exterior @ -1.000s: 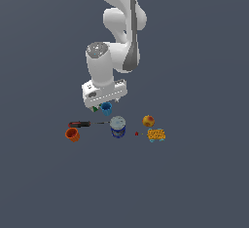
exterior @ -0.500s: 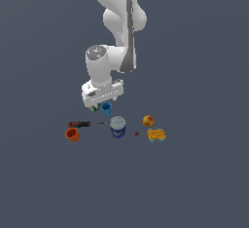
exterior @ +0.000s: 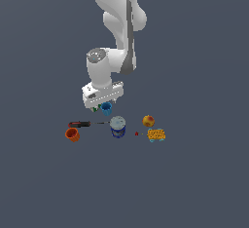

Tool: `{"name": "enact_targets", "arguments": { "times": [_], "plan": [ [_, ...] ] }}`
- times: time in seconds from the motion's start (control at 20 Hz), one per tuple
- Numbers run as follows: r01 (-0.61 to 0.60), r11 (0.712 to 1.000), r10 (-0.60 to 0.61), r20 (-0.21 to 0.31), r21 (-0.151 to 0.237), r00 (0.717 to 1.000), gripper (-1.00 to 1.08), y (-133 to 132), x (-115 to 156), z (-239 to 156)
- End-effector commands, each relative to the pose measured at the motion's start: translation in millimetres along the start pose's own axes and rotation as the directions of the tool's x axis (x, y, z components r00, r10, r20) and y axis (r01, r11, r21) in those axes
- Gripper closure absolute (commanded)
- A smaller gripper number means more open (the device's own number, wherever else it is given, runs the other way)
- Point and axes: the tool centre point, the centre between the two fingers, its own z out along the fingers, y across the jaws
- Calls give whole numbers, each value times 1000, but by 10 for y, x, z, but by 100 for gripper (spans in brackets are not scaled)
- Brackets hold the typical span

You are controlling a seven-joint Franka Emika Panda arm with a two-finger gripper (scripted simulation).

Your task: Pick up a designated object from a clutter of objects.

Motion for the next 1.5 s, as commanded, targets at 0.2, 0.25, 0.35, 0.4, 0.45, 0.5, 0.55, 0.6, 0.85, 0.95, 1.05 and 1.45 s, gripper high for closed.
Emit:
{"name": "enact_targets", "arguments": {
  "times": [0.2,0.25,0.35,0.4,0.45,0.5,0.55,0.6,0.85,0.95,1.05,1.45],
  "plan": [
    [1,1000,-1,0,0,1000,-92,-4,-10,255],
    [1,1000,-1,0,0,1000,-92,-4,-11,285],
    [2,1000,-2,0,0,1000,-92,-5,-11,331],
    [2,1000,-2,0,0,1000,-92,-5,-11,347],
    [2,1000,-2,0,0,1000,-92,-5,-11,359],
    [2,1000,-2,0,0,1000,-92,-5,-11,365],
    [2,1000,-2,0,0,1000,-92,-5,-11,368],
    [2,1000,-2,0,0,1000,108,-5,-11,368],
    [2,1000,-2,0,0,1000,108,-5,-11,368],
    [2,1000,-2,0,0,1000,108,-5,-11,368],
    [2,1000,-2,0,0,1000,108,-5,-11,368],
    [1,1000,-1,-1,-1,1000,108,21,46,265]
  ]
}}
